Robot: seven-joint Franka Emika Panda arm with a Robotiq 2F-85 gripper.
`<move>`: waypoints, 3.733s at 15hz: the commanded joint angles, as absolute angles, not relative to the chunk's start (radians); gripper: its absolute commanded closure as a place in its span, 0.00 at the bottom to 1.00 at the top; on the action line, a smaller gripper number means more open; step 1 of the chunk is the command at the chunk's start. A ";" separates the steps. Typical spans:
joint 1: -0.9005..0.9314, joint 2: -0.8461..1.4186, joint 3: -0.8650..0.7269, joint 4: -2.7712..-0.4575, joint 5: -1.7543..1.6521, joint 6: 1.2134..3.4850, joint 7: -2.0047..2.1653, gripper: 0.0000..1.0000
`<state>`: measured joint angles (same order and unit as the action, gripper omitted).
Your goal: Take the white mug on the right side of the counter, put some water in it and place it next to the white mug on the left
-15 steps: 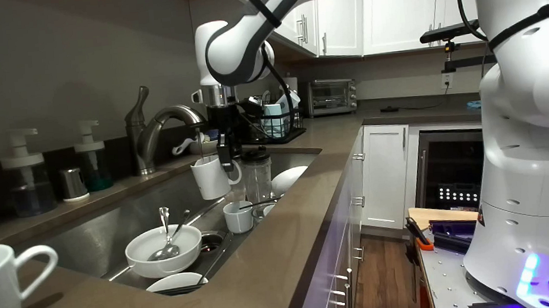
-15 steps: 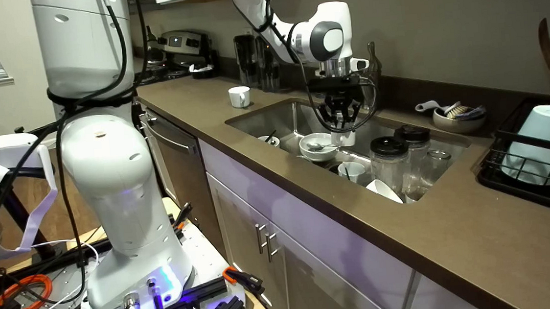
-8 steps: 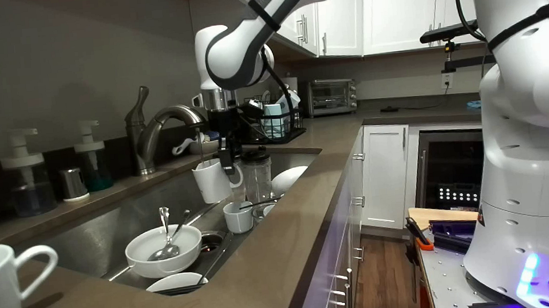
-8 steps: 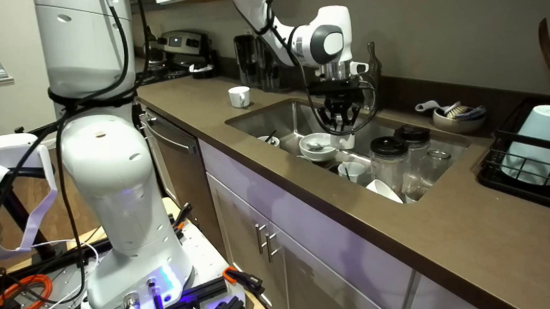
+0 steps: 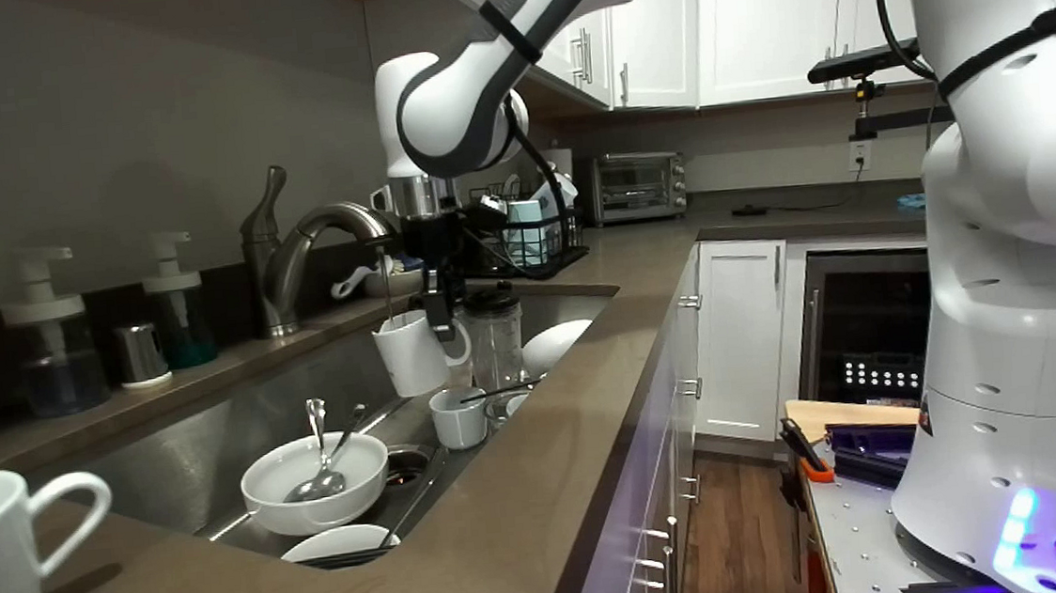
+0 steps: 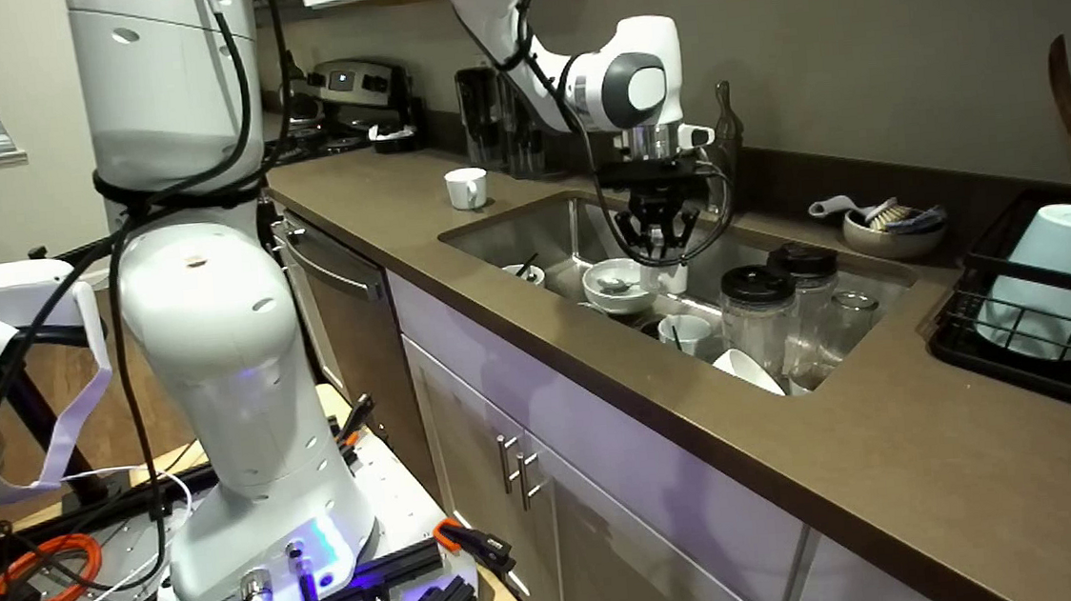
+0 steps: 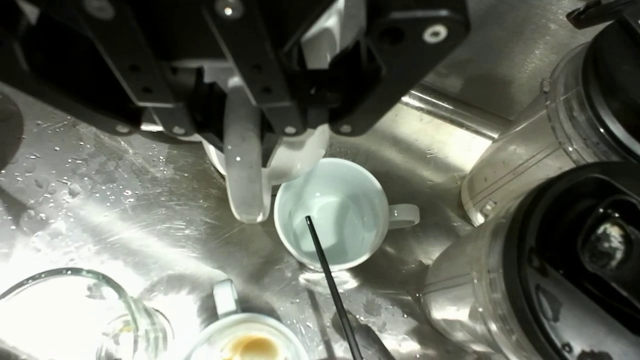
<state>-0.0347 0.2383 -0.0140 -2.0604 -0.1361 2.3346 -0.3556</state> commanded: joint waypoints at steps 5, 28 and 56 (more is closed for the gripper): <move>-0.009 0.149 -0.013 -2.145 -0.217 2.370 -0.253 0.96; -0.021 0.138 -0.025 -2.158 -0.223 2.488 -0.259 0.90; -0.019 0.146 -0.018 -2.171 -0.213 2.498 -0.264 0.96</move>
